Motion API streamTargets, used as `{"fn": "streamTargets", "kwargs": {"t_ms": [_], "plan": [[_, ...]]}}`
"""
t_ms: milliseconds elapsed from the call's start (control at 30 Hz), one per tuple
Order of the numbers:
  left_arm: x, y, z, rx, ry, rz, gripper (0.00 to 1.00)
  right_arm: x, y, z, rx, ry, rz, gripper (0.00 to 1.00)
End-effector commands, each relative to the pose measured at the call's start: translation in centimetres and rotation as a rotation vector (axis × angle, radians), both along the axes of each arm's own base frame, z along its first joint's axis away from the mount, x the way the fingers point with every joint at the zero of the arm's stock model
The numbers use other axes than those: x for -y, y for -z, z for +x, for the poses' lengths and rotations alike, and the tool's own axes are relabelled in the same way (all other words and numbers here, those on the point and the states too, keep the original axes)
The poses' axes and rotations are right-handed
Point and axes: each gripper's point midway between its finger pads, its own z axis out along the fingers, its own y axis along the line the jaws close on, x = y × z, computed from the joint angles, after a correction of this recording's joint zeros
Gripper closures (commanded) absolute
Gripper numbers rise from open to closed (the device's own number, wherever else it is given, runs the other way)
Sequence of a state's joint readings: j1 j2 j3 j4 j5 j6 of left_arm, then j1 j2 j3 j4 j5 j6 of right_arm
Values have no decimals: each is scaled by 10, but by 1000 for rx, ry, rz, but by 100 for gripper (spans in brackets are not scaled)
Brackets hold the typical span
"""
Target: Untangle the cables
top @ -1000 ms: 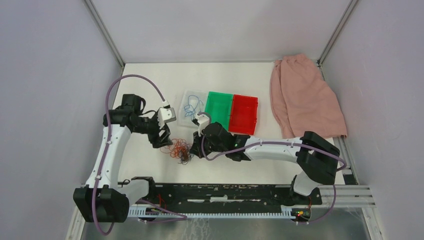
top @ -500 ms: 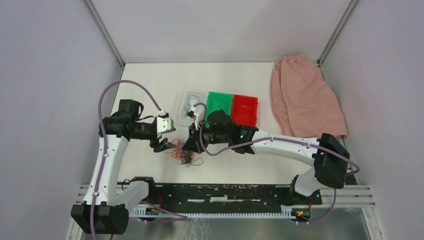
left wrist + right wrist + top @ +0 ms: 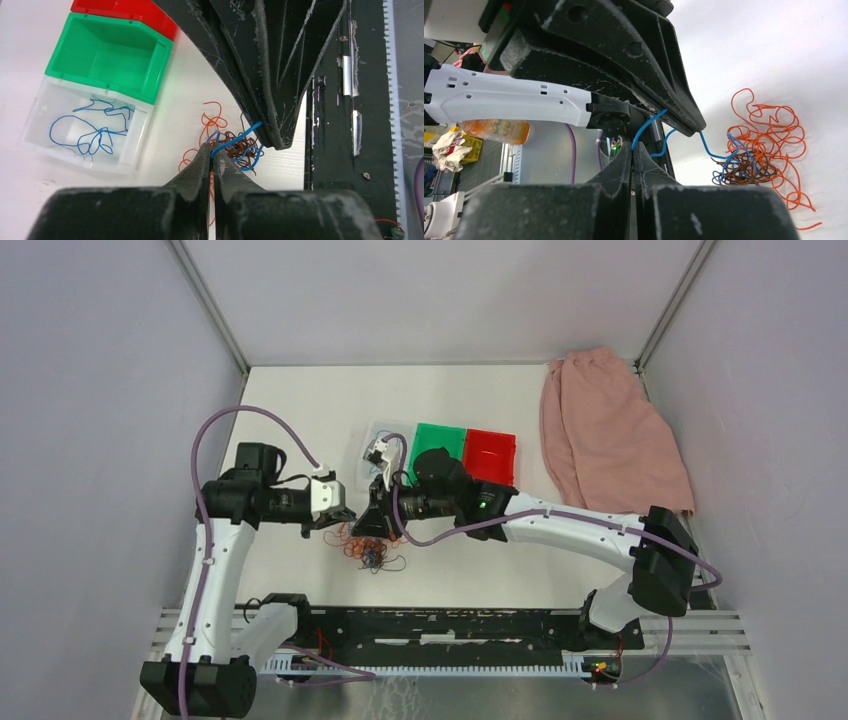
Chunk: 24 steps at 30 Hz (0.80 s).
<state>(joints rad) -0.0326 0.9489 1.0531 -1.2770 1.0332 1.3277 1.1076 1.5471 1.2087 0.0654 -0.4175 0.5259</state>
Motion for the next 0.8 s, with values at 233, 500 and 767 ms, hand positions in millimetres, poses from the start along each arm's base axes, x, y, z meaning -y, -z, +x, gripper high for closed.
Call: {"fn": "streamTargets", "kwargs": {"t_ms": [233, 500, 767], "plan": [[14, -81, 14, 163, -56, -159, 97, 34, -28, 36, 114, 218, 107, 32], [21, -142, 6, 234, -49, -252, 97, 27, -18, 38, 235, 170, 144, 19], [25, -181, 1, 286, -48, -312, 97, -8, -12, 61, 260, 198, 156, 19]]}}
